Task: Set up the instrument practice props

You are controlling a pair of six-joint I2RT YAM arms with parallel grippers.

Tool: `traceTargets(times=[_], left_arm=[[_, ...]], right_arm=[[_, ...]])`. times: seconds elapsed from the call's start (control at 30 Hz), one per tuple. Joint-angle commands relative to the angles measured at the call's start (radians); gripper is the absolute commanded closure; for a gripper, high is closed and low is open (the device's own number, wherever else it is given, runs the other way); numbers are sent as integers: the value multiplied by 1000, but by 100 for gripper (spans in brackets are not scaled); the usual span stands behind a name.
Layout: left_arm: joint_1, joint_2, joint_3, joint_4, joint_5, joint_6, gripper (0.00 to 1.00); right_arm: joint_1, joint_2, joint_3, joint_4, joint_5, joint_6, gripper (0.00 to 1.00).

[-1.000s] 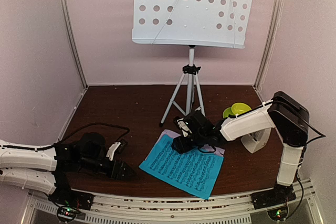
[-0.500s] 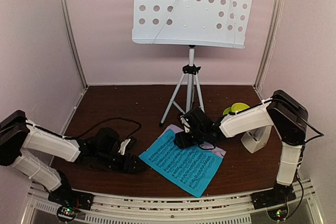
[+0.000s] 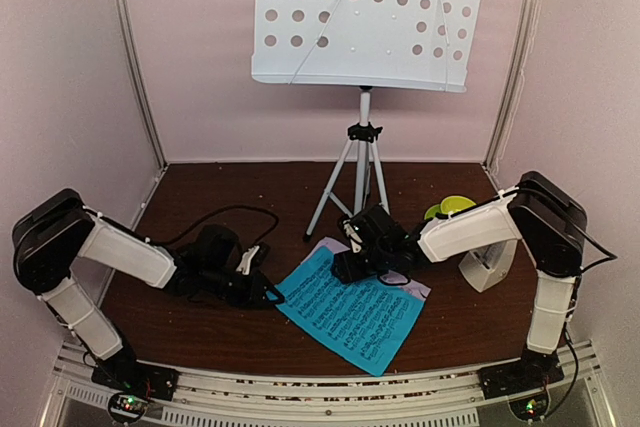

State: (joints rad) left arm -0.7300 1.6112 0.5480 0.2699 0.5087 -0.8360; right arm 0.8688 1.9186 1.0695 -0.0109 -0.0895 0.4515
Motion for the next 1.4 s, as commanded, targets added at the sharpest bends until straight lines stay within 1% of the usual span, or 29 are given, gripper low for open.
traceTargets(times=[0.0,0.03,0.2,0.37,0.43,0.57,0.7,0.8,0.97,1.13,1.37], left_arm=[[4,-75,51,-106,-50,84,96],[3,-95,61,-153,-70,106,100],[-11,-226,133,-372,-177,281,100],[-11,-329,175,-537,-242,486,100],[-11,-370,185,-584,-250,570,100],[-12,-444,222,-675,-241,751,100],[-11,-491,273,-733,-224,868,100],[-11,-516,300,-756,-205,924,100],[-12,-547,314,-785,-134,994,100],[-11,-583,307,-787,-70,1016,100],[-13,-627,310,-807,5,1052,100]], right_arm=[[3,-4,10,-12,-3,10,35],[3,-8,11,-12,-4,11,35],[-11,-53,15,-20,-16,1,34],[-55,-117,-24,-29,-42,-20,31],[-72,-156,-53,3,-90,-34,29],[-82,-255,-125,123,-199,-86,19],[-85,-312,-158,165,-284,-151,12],[-86,-341,-163,158,-326,-195,9],[-92,-392,-193,189,-392,-250,8],[-93,-434,-208,211,-458,-335,10],[-90,-417,-166,168,-543,-411,13]])
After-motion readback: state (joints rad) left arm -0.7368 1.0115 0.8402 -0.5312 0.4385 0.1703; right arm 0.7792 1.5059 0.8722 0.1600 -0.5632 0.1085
